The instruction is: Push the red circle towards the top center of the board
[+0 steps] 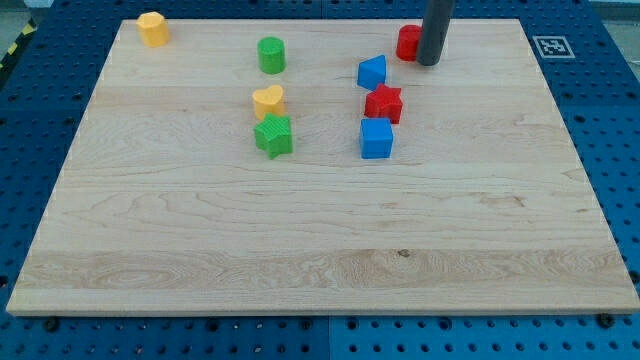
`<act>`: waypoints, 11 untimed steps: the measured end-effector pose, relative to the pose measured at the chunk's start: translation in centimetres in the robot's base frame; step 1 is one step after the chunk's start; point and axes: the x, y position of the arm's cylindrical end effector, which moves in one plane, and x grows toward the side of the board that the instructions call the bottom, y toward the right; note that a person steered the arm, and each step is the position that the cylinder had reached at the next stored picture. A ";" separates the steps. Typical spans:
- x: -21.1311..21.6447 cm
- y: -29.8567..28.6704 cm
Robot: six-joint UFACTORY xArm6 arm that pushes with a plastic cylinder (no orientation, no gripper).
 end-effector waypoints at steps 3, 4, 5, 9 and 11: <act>-4.0 2.6; -5.3 3.2; -5.3 3.2; -4.1 -6.1; -3.9 -10.2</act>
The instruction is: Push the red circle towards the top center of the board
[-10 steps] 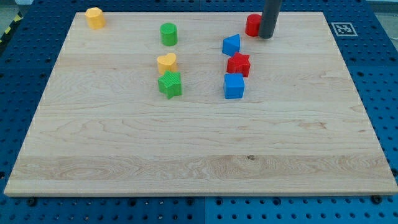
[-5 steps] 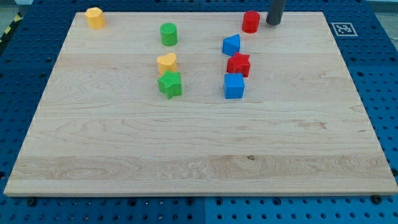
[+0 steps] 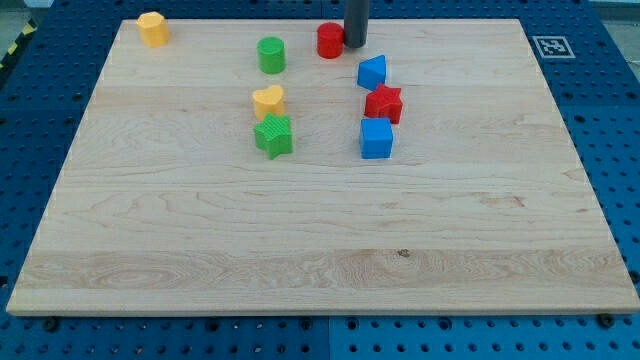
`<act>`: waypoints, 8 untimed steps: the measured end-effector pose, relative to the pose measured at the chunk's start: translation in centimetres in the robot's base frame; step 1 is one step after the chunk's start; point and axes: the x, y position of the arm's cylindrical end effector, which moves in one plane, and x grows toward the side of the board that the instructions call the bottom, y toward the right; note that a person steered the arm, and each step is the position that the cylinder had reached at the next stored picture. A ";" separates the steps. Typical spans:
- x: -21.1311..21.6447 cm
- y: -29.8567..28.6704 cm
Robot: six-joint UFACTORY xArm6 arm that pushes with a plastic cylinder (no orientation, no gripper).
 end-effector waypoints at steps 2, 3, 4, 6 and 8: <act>2.9 -0.1; 3.5 -2.3; 3.5 -4.7; 4.0 -3.6; 3.9 -2.2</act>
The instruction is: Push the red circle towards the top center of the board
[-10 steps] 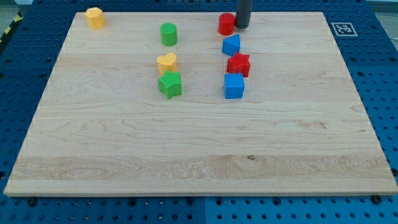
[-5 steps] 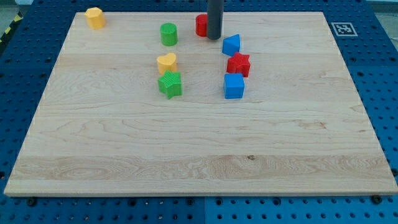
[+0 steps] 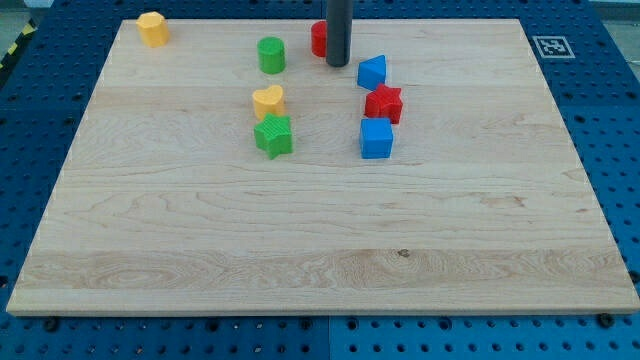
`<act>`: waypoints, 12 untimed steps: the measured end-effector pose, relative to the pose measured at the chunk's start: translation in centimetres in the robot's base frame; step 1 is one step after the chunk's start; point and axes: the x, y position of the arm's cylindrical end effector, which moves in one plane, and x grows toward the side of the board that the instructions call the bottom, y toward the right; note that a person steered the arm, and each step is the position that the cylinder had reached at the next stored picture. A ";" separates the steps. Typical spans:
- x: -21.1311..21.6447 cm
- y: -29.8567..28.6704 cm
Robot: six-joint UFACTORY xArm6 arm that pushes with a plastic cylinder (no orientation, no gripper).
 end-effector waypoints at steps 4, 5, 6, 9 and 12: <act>-0.9 -3.1; -0.9 -3.2; -0.9 -3.2; -1.9 0.5; -5.5 0.5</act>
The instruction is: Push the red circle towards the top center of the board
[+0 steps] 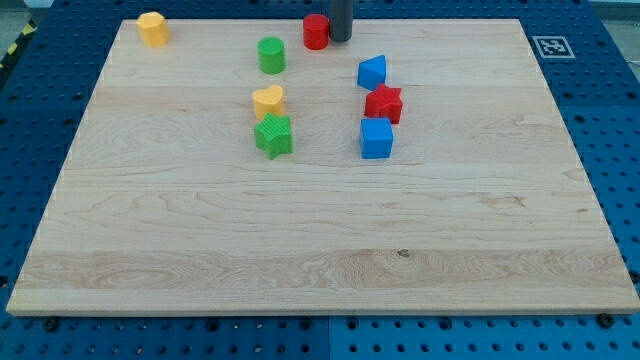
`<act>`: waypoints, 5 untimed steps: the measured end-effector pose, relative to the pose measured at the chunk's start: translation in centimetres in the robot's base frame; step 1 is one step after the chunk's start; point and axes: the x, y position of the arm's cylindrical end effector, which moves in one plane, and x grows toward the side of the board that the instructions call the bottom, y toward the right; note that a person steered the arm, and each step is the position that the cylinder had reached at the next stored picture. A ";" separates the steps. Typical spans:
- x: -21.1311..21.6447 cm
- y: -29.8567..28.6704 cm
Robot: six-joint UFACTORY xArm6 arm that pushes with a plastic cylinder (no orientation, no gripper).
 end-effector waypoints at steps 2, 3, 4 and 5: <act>-0.1 0.0; -0.1 -0.1; -0.1 -0.2; -0.1 -0.2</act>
